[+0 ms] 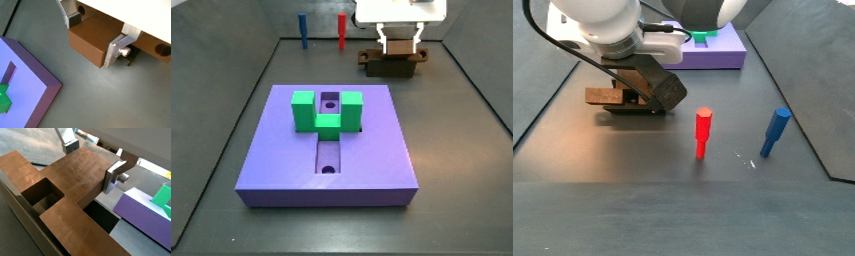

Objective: Pick up the brown object. Move up. Place the brown object on the fixture. Regrasp the brown object. Move to above the board. Insert the brown object.
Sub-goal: Place the brown object on the fixture, then regrasp the brown object.

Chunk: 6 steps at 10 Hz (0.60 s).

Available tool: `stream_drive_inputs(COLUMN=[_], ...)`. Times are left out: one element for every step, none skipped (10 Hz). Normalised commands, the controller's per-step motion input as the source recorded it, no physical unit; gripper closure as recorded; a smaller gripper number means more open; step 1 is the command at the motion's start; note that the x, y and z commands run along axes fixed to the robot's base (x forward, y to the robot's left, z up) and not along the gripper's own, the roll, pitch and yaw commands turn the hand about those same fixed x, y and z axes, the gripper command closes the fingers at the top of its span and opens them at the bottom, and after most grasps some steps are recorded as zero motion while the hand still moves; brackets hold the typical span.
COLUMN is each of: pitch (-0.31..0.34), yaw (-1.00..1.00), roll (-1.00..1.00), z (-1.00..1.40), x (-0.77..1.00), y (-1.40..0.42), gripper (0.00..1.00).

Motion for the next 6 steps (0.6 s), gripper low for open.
stream_drive_inputs(pitch=[0.0, 0.0, 0.0, 0.0, 0.0, -0.22], yaw=[-0.25, -0.2, -0.15, 0.0, 0.0, 0.01], roll=[0.0, 0.0, 0.0, 0.0, 0.0, 0.76], z=[0.0, 0.0, 0.0, 0.0, 0.0, 0.64], x=[-0.4, -0.28, -0.17, 0.0, 0.0, -0.14], y=[0.06, 0.02, 0.0, 0.0, 0.0, -0.19], gripper=[1.0, 1.0, 1.0, 1.0, 0.0, 0.0])
